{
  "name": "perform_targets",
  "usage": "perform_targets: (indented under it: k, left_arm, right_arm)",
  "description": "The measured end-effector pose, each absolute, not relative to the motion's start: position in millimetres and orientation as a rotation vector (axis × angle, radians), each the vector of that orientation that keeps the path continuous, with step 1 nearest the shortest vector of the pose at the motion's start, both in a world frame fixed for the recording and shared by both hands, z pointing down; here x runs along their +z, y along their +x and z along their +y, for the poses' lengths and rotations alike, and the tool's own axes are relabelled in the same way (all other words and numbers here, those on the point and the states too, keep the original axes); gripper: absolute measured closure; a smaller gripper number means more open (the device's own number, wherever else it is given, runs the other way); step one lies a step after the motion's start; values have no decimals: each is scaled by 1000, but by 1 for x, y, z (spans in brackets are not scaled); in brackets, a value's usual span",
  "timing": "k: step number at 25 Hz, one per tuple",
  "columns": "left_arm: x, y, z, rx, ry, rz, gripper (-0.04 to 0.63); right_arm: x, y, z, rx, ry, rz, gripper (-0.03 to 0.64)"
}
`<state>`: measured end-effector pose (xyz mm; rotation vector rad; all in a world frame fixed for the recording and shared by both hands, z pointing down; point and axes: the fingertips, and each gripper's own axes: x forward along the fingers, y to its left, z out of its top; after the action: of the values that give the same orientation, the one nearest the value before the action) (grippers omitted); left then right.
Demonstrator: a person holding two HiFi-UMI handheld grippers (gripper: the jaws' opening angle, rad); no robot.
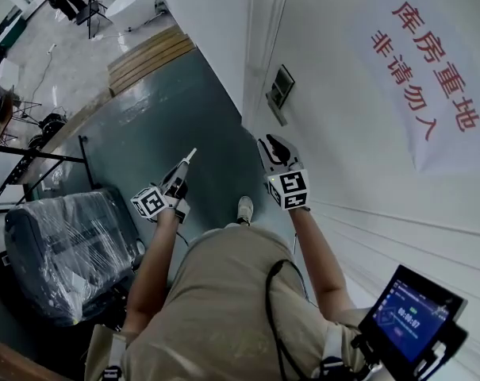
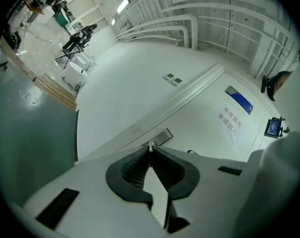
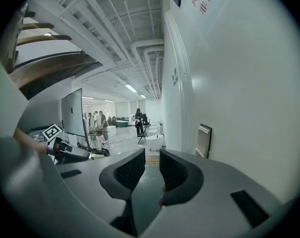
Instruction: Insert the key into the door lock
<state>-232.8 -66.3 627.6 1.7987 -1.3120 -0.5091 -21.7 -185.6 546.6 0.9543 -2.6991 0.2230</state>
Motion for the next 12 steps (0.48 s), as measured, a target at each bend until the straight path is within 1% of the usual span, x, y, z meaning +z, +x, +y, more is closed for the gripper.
perform_targets:
  k: [4,12]
  left_arm:
    - [627,-208,-97,-491,1810,-1288,561]
    - [623,-189,-124,-505,1835,-1231,563]
  right_arm:
    - [552,8,-203,237,986,-2677,529]
    - [551,21,-207,220,1011,-2661,529]
